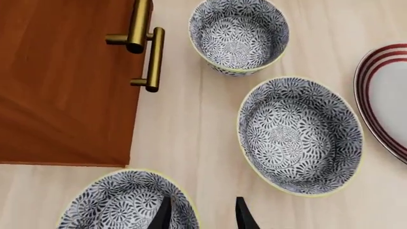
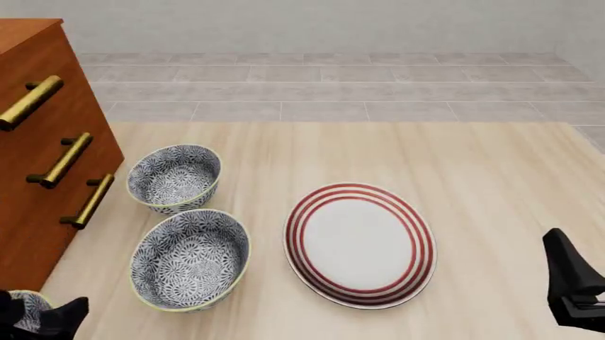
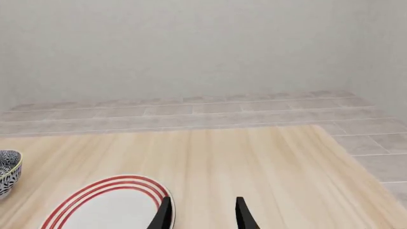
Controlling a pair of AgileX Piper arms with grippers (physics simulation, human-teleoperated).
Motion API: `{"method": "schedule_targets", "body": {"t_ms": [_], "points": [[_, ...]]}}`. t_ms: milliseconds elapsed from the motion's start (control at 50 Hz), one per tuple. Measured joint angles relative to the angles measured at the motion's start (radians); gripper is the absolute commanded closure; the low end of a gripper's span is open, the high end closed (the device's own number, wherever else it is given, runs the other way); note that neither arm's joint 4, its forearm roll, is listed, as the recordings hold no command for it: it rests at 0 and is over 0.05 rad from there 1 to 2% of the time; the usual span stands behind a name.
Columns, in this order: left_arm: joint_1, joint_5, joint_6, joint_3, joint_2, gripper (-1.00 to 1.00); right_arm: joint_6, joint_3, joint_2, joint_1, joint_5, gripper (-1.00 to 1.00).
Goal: Put the bowl at the front on the plate.
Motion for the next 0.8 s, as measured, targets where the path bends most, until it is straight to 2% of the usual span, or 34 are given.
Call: {"method": "schedule_targets", "body": {"t_ms": [360, 600, 800], "points": [[0.036, -0.106, -0.045, 0.095, 0.115, -1.0, 0.003, 0.0, -0.001, -0.003, 0.002, -1.0], [0.071, -0.186, -0.046, 0.128, 0.209, -1.0, 0.006, -0.001, -0.001, -0.004, 0.004, -1.0], [0.105, -0.379, -0.038, 0.169, 0.396, -1.0, 0.008, 0.0, -0.001, -0.005, 0.003, -1.0]]}}
